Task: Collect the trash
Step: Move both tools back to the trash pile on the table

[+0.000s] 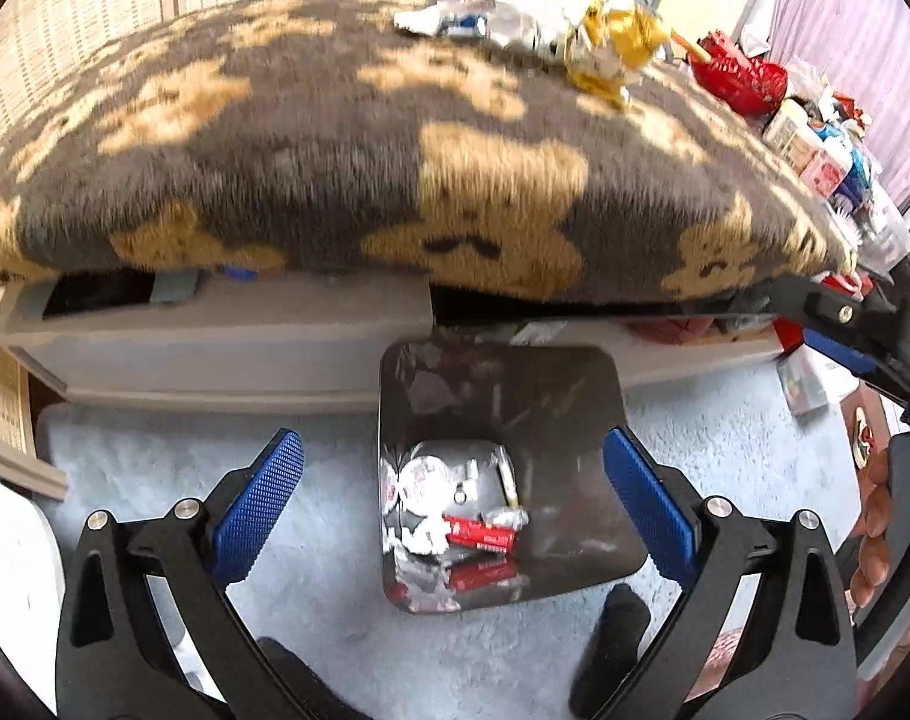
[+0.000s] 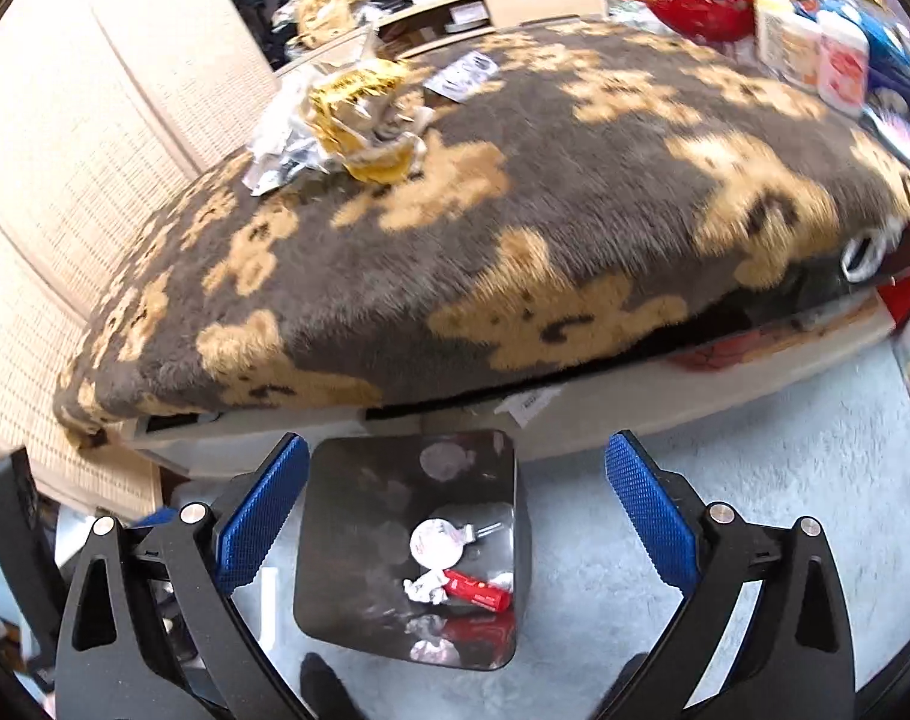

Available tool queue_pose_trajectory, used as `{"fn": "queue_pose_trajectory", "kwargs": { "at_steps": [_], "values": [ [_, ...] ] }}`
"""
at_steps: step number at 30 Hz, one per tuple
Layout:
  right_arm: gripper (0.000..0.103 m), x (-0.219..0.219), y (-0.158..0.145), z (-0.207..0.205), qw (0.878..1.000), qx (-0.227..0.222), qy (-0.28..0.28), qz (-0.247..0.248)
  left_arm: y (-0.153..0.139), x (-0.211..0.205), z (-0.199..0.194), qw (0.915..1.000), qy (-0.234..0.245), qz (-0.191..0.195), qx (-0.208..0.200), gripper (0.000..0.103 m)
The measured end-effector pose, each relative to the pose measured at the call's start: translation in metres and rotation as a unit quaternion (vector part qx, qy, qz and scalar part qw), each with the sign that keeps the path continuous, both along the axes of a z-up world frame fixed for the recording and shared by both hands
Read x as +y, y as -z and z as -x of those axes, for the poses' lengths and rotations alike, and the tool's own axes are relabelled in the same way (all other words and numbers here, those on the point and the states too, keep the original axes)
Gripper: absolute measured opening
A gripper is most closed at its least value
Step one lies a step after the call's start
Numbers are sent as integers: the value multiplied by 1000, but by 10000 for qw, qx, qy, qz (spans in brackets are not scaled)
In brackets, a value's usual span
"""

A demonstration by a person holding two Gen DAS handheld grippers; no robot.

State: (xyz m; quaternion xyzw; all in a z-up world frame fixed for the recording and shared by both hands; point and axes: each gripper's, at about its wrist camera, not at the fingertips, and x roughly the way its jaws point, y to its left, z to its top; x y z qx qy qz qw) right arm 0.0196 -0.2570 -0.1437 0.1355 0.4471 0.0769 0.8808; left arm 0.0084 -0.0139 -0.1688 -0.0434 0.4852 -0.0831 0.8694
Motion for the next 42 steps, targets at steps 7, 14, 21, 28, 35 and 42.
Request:
{"fn": "queue_pose_trajectory", "kwargs": {
  "at_steps": [7, 14, 21, 28, 35, 42],
  "values": [
    [99, -6, -26, -40, 9995, -217, 161, -138, -39, 7, -39, 9992, -55, -69, -391, 95],
    [99, 12, -62, -95, 9975, -658, 28, -236, -68, 16, -93, 9972, -124, 12, -731, 95],
    [99, 32, -75, -139, 9966, -797, -107, -186, -78, 20, -137, 9957, -110, -11, -922, 95],
    [99, 51, -75, -170, 9970, -760, -120, -116, -79, 26, -164, 9952, -93, -77, -970, 95],
    [95, 58, -64, -183, 9977, -664, -128, 63, -83, 21, -183, 9946, 70, -52, -1036, 95],
    [54, 34, -48, -193, 9990, -452, 32, -50, -84, -3, -202, 9927, 421, -82, -1123, 95]
  ]
}}
